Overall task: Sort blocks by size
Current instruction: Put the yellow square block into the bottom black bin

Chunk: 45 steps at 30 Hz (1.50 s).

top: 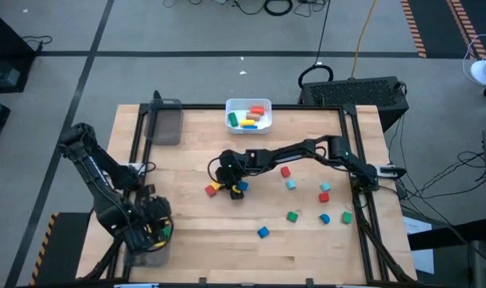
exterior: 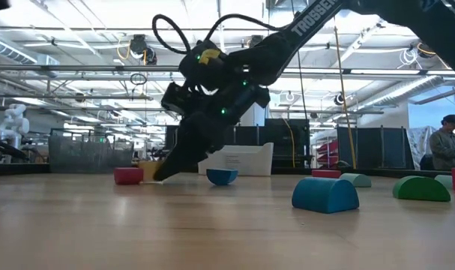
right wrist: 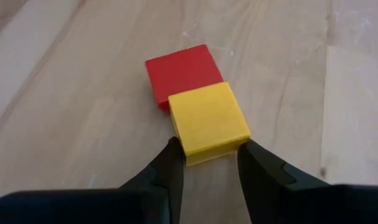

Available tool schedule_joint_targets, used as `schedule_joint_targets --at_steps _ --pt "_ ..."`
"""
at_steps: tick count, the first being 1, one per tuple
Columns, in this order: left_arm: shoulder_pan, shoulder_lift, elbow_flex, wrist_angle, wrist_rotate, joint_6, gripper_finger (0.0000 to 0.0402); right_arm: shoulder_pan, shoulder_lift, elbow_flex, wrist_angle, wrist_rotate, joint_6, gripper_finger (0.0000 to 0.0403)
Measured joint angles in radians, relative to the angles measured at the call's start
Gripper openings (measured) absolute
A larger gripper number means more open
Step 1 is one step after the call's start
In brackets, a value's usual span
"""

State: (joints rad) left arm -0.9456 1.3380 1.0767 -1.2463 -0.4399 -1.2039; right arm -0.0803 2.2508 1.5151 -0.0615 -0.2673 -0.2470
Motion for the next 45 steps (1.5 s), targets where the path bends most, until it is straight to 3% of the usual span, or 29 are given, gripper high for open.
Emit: schedule_joint_targets --at_steps 7,14,17,31,35,45 --pt "0.027 0.000 0.000 0.034 -0.228 0.154 0.0185 0.013 -0.089 0.001 -0.008 -0.011 0.000 0.0117" --pt "0.071 0.002 -0.004 0.184 -0.389 0.486 0.0185 0.029 -0.135 0.001 0.063 -0.160 0.062 0.0114" --pt "0.103 0.011 -0.004 0.195 -0.431 0.504 0.0185 0.032 -0.136 0.001 0.105 -0.197 0.087 0.0116" --pt "0.221 0.016 -0.005 0.195 -0.406 0.586 0.0185 0.035 -0.136 0.002 0.133 -0.210 0.098 0.0117" --pt "0.237 0.043 -0.005 0.199 -0.404 0.677 0.0193 0.035 -0.136 0.002 0.140 -0.210 0.105 0.0117" --pt "0.272 0.166 -0.006 0.236 -0.372 0.860 0.0318 0.035 -0.136 0.002 0.150 -0.238 0.124 0.0118"
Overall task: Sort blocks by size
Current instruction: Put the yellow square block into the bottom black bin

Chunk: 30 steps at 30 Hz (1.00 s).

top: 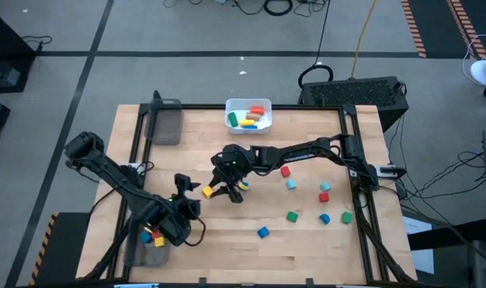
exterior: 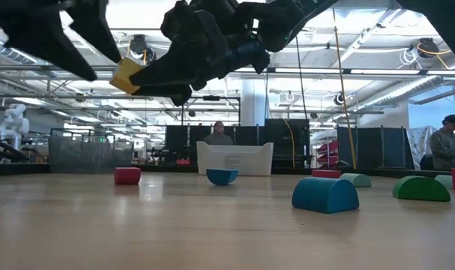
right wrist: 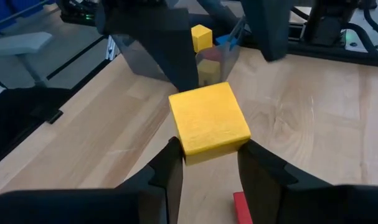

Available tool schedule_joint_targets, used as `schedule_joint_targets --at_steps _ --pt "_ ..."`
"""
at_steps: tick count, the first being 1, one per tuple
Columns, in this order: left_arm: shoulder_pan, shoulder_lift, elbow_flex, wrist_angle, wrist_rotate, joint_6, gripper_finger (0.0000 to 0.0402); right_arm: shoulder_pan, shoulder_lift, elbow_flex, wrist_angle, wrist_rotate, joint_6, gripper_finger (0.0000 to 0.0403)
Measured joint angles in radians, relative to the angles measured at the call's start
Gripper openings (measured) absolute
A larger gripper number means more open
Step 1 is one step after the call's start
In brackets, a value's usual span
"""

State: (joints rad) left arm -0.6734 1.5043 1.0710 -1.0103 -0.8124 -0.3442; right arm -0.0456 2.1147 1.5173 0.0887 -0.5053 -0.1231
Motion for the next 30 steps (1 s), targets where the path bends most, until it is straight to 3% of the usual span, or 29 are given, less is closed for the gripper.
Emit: schedule_joint_targets --at_steps 3,8,19,23,30 --pt "0.008 0.024 0.000 0.001 -0.003 0.062 0.0342 0.000 0.000 0.000 0.001 0.000 0.001 0.0118" --pt "0.025 0.058 0.000 0.020 -0.008 0.168 0.0347 0.000 0.000 0.000 0.007 -0.022 0.012 0.0118" --pt "0.052 0.065 0.000 0.089 -0.081 0.178 0.0345 0.000 0.000 0.000 0.019 -0.028 0.060 0.0118" --pt "0.052 0.065 0.000 0.102 -0.083 0.208 0.0319 0.000 0.000 0.000 0.019 -0.028 0.060 0.0118" --pt "0.051 0.065 0.000 0.160 -0.082 0.277 0.0238 0.000 0.000 0.000 0.038 -0.028 0.087 0.0118"
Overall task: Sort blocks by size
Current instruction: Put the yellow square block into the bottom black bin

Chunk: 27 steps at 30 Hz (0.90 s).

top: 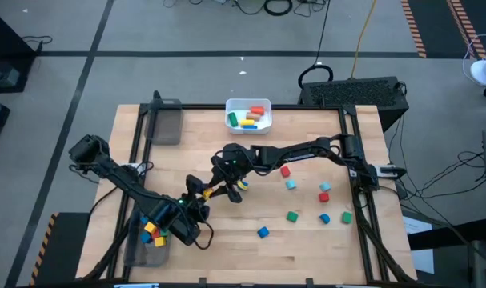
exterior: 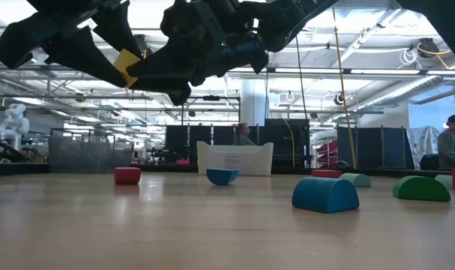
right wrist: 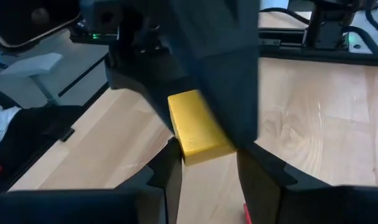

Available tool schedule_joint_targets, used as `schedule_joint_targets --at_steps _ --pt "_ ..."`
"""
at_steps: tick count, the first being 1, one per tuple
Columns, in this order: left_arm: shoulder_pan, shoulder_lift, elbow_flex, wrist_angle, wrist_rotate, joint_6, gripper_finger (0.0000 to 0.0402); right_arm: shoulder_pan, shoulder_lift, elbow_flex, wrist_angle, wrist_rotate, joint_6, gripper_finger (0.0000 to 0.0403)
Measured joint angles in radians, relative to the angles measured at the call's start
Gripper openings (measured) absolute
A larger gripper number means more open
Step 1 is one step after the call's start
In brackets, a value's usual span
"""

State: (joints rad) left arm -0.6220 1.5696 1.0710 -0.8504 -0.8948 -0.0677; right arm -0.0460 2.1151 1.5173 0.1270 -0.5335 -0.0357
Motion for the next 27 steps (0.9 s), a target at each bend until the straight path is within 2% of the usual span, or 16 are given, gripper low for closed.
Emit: schedule_joint_targets --at_steps 9,15,19,27 --pt "0.000 0.000 0.000 0.011 0.001 0.007 0.0161 0.000 0.000 0.000 0.012 -0.006 0.018 0.0118" --pt "0.000 0.000 0.000 0.011 0.000 0.003 0.0161 0.000 0.000 0.000 0.012 -0.003 0.021 0.0120" --pt "0.000 0.000 0.002 -0.001 0.001 -0.037 0.0162 -0.001 0.000 0.000 0.014 0.012 0.028 0.0136" --pt "-0.019 -0.001 0.091 -0.288 0.051 -0.351 0.0160 -0.007 0.001 -0.001 -0.027 0.280 0.022 0.0194"
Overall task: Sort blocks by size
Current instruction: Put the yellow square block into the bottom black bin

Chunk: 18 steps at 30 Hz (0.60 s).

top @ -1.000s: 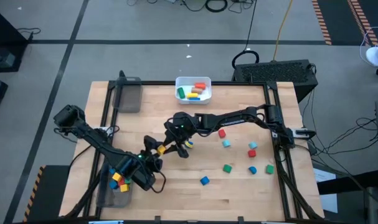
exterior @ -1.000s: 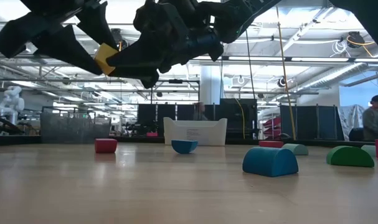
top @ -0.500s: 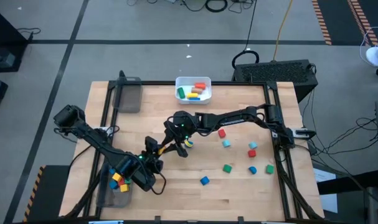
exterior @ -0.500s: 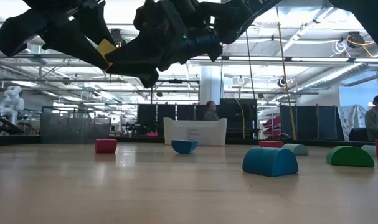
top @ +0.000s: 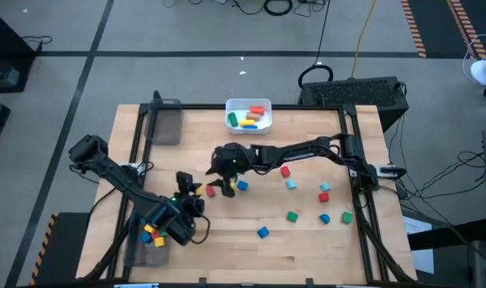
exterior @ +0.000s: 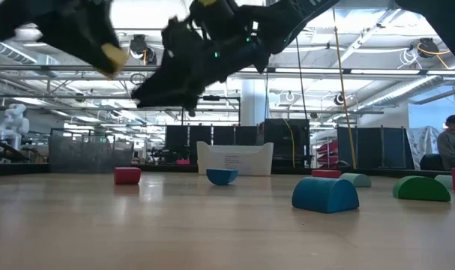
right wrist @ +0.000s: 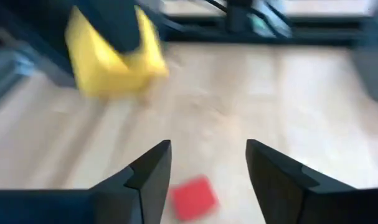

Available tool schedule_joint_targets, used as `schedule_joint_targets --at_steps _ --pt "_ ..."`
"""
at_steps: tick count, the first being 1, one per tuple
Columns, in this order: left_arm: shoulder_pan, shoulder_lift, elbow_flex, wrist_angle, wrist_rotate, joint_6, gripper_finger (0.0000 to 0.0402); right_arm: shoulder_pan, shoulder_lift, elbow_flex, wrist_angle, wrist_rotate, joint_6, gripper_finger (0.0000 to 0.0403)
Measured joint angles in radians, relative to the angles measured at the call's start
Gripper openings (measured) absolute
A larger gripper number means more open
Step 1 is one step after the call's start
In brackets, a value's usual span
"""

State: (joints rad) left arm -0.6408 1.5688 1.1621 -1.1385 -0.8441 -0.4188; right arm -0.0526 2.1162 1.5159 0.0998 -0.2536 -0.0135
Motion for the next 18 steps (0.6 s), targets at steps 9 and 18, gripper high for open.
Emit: schedule_joint_targets --at_steps 9,18 --pt "-0.051 0.000 0.054 -0.207 0.381 -0.314 0.0143 -0.003 0.000 -0.008 -0.081 0.050 -0.007 0.0216" --pt "-0.187 0.000 0.054 -0.234 0.745 -0.565 0.0144 -0.003 0.000 -0.018 -0.084 0.047 -0.006 0.0217"
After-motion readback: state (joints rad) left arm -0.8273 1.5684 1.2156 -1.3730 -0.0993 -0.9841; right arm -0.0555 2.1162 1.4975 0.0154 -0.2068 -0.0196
